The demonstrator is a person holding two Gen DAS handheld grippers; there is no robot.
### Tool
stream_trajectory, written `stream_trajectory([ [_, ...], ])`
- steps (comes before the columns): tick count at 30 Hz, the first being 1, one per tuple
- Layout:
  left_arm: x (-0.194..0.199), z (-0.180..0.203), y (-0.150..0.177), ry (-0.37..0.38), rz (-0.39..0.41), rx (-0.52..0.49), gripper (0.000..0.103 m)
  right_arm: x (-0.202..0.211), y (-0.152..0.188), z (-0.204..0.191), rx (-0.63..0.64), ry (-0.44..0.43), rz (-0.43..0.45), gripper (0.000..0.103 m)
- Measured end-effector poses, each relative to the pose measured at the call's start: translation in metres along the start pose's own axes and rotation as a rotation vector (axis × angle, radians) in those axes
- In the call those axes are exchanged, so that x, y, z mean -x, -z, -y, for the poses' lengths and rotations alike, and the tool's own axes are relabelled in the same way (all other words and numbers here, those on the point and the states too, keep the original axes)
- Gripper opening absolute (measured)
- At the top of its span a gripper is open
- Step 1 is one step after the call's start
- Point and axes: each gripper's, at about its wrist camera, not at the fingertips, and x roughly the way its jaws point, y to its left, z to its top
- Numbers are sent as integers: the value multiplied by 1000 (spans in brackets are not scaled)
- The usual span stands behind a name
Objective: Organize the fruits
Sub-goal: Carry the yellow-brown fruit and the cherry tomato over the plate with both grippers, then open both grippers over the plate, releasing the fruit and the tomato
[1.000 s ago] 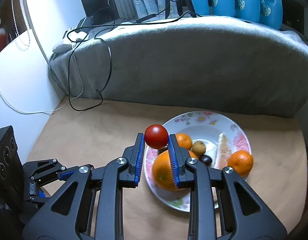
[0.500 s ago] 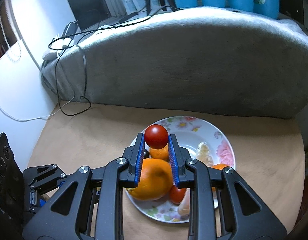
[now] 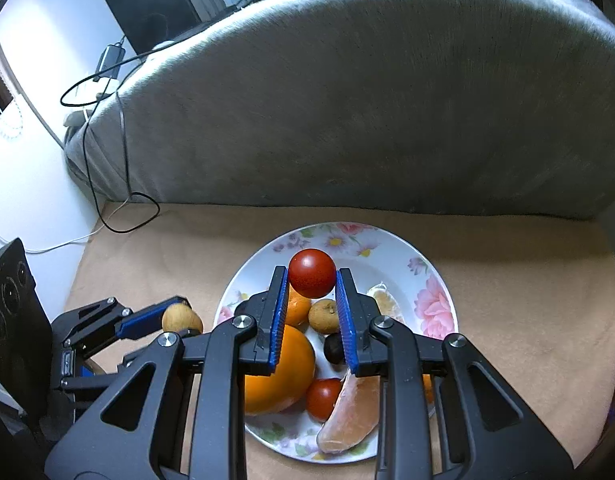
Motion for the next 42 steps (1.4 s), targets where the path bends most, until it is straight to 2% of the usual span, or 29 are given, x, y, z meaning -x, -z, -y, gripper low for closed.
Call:
stream_trajectory([
  [11, -14, -6, -7, 54, -15, 41, 24, -13, -4, 2, -15, 0, -13, 25],
  [23, -18, -7, -9, 76, -15, 59, 24, -8, -4, 5, -23, 6, -4, 26],
  [25, -18, -7, -9, 80, -17, 59, 25, -5, -3, 6, -23, 5, 1, 37],
  [27, -18, -6, -10, 81, -16, 55, 33, -2, -3, 6, -20, 11, 15, 55],
  [34, -16, -5, -11, 83, -5, 47, 33, 7, -5, 9, -31, 22, 38, 56],
  [36, -15, -3, -11, 81, -4, 43, 35, 10, -5, 10, -37, 26, 47, 65],
  [39, -12, -2, -10, 78, 1, 36, 45, 13, -4, 10, -37, 29, 59, 71],
  [42, -11, -1, -10, 74, 1, 30, 47, 16, -4, 9, -31, 34, 67, 76],
])
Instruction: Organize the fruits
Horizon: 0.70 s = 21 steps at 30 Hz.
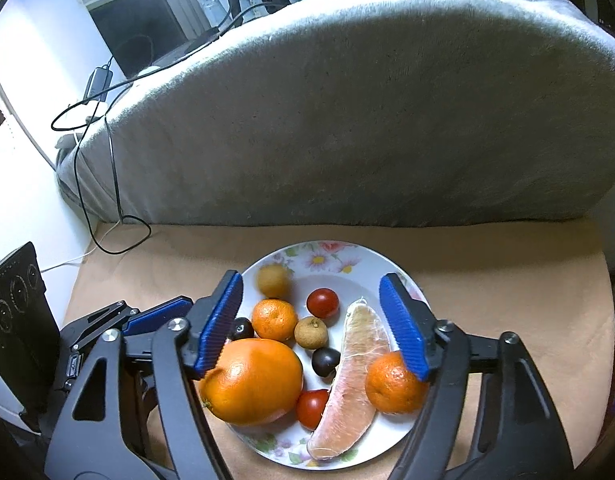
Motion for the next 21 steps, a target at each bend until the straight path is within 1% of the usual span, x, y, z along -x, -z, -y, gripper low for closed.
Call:
stream_trajectory([
  [2, 1, 1, 0, -6, 2, -5, 52, 1, 0, -1, 4, 5, 3, 77],
  [4, 2, 2, -1, -8, 4, -8, 53, 3, 0, -2, 6, 12, 7, 78],
  [5, 3, 2, -1, -12, 5, -10, 54, 4, 0, -2, 7, 16, 10, 81],
  [6, 3, 2, -1, -18, 6, -13, 61, 4, 0, -3, 8, 18, 14, 84],
  [7, 4, 2, -1, -24, 8, -16, 64, 5, 0, -3, 11, 20, 17, 85],
  [8, 5, 2, -1, -32, 11, -18, 66, 6, 1, -4, 12, 24, 21, 89],
  [9, 5, 2, -1, -36, 12, -19, 66, 7, 1, -3, 13, 26, 24, 90],
  [10, 6, 3, -1, -41, 12, -20, 67, 8, 1, -3, 14, 30, 25, 90],
  [12, 6, 3, 0, -51, 15, -21, 73, 8, 1, -3, 16, 36, 24, 90],
  [14, 6, 4, 0, -60, 15, -24, 73, 8, 2, -3, 19, 39, 23, 90],
  [17, 6, 5, 0, -72, 12, -26, 79, 8, 2, -3, 22, 49, 19, 90],
  [21, 7, 5, 0, -87, 7, -27, 80, 7, 3, -4, 25, 57, 12, 90],
])
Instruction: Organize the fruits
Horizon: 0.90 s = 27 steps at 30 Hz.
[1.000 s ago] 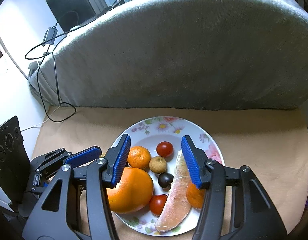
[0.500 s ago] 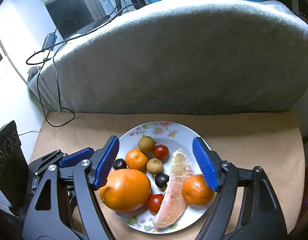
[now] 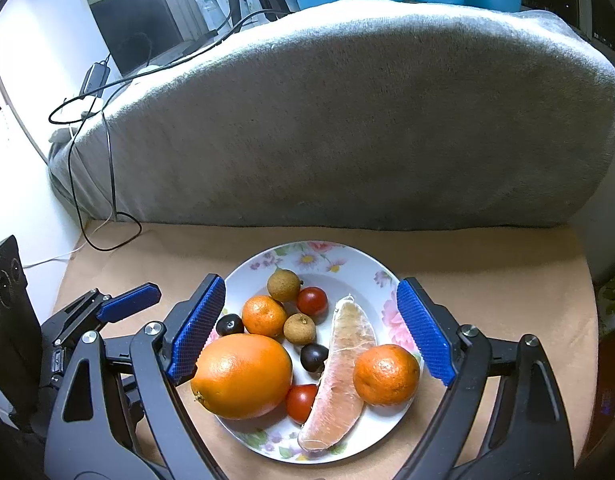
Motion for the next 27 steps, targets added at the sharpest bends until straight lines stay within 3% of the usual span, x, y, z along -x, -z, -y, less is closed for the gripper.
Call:
stream_trajectory([
  [27, 29, 7, 10, -45, 2, -29, 80, 26, 16, -22, 63, 85, 38, 90],
])
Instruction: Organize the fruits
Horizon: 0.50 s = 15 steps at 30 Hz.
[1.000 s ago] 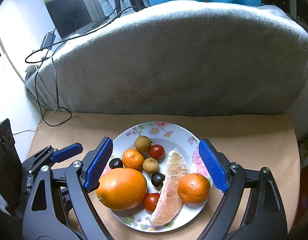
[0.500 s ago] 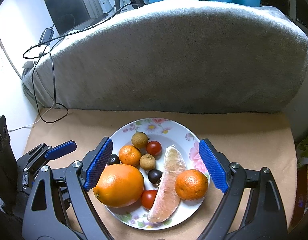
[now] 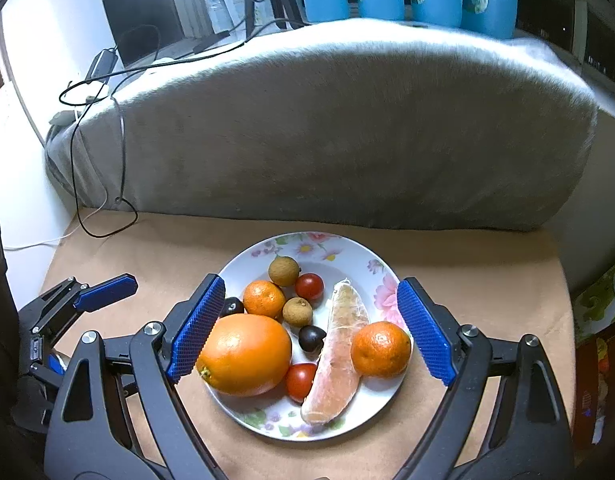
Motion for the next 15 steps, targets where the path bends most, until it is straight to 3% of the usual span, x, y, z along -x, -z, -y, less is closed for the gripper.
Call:
stream_trajectory([
  [15, 51, 6, 19, -70, 56, -20, 80, 54, 26, -34, 78, 78, 96, 90],
])
